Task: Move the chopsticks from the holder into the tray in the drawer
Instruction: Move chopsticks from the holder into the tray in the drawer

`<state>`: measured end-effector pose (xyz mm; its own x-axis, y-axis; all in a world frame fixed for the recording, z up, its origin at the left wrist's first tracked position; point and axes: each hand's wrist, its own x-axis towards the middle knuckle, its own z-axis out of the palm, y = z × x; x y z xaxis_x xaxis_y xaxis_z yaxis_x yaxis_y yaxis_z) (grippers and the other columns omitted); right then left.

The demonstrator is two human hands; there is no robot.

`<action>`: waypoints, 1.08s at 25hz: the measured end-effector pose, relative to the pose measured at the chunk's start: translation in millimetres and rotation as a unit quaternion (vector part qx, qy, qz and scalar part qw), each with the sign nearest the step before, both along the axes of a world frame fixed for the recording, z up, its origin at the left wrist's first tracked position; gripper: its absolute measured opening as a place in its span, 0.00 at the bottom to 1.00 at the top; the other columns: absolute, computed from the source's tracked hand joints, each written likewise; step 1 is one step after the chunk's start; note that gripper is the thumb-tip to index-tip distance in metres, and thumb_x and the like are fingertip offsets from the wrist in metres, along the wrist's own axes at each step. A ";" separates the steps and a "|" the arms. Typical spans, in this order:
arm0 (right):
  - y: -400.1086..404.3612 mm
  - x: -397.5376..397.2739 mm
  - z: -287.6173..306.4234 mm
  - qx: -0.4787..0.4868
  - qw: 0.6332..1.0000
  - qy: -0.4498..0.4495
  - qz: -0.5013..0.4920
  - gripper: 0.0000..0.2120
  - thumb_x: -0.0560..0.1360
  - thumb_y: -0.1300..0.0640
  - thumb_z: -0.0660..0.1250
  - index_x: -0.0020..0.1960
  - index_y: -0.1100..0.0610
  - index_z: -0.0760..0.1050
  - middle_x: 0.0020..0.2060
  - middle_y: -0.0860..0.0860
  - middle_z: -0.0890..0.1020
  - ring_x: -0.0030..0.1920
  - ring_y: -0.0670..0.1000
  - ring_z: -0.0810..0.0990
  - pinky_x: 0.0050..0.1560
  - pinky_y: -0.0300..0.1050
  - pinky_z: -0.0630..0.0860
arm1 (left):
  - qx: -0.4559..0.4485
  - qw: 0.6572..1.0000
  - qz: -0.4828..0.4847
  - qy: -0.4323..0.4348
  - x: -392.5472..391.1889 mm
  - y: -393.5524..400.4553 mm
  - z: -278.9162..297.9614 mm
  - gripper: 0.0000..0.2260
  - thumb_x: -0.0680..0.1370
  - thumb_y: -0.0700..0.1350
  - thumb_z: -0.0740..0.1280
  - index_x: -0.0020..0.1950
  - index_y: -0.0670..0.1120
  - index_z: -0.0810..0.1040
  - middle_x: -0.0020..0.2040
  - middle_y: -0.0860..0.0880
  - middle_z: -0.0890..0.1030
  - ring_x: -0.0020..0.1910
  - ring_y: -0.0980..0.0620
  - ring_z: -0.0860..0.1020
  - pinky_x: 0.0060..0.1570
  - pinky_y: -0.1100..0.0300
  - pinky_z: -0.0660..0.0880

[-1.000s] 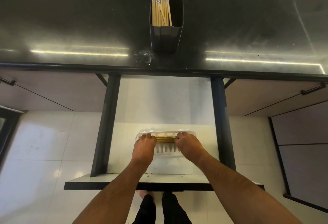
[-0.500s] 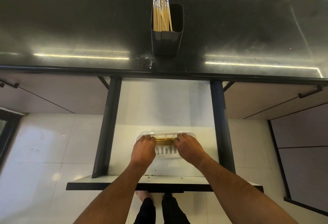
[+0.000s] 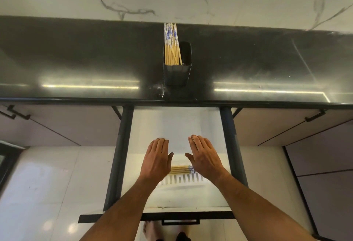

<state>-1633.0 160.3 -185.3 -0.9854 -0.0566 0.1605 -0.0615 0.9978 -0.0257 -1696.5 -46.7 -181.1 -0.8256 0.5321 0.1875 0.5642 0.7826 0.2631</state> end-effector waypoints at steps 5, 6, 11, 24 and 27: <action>7.2 -39.1 57.6 -0.005 0.997 0.058 -0.042 0.30 0.79 0.41 0.65 0.73 0.61 0.71 0.69 0.59 0.77 0.68 0.62 0.77 0.71 0.56 0.72 | 0.039 0.997 -0.017 0.064 -47.5 13.1 54.7 0.22 0.78 0.52 0.69 0.67 0.40 0.77 0.65 0.41 0.80 0.64 0.39 0.79 0.67 0.44 0.74; 9.3 -49.3 73.4 -0.003 0.996 0.075 -0.049 0.31 0.79 0.42 0.66 0.73 0.62 0.71 0.69 0.60 0.77 0.68 0.61 0.77 0.71 0.56 0.72 | 0.049 0.996 -0.018 0.079 -59.9 17.0 69.3 0.22 0.78 0.52 0.69 0.68 0.40 0.77 0.65 0.41 0.80 0.64 0.39 0.79 0.67 0.44 0.74; 16.0 -99.1 151.6 0.005 0.986 0.140 -0.087 0.30 0.81 0.42 0.62 0.75 0.61 0.69 0.70 0.58 0.76 0.70 0.59 0.75 0.72 0.55 0.71 | 0.113 0.986 -0.012 0.121 -119.5 36.8 140.2 0.21 0.80 0.51 0.66 0.68 0.41 0.75 0.64 0.42 0.80 0.64 0.42 0.78 0.68 0.46 0.73; 36.9 -259.4 232.5 -0.104 0.977 0.162 -0.091 0.24 0.81 0.48 0.65 0.71 0.61 0.70 0.63 0.55 0.78 0.62 0.53 0.78 0.62 0.47 0.78 | 0.175 0.977 0.052 0.106 -253.2 96.9 209.7 0.10 0.82 0.50 0.61 0.59 0.47 0.76 0.54 0.50 0.80 0.53 0.53 0.77 0.58 0.57 0.74; 47.8 -299.1 226.3 -0.174 0.971 0.117 -0.112 0.25 0.82 0.48 0.64 0.73 0.60 0.68 0.67 0.55 0.76 0.67 0.53 0.75 0.67 0.45 0.73 | 0.219 0.969 0.093 0.074 -286.5 116.6 207.1 0.08 0.82 0.47 0.63 0.57 0.46 0.76 0.52 0.48 0.81 0.49 0.53 0.77 0.52 0.59 0.73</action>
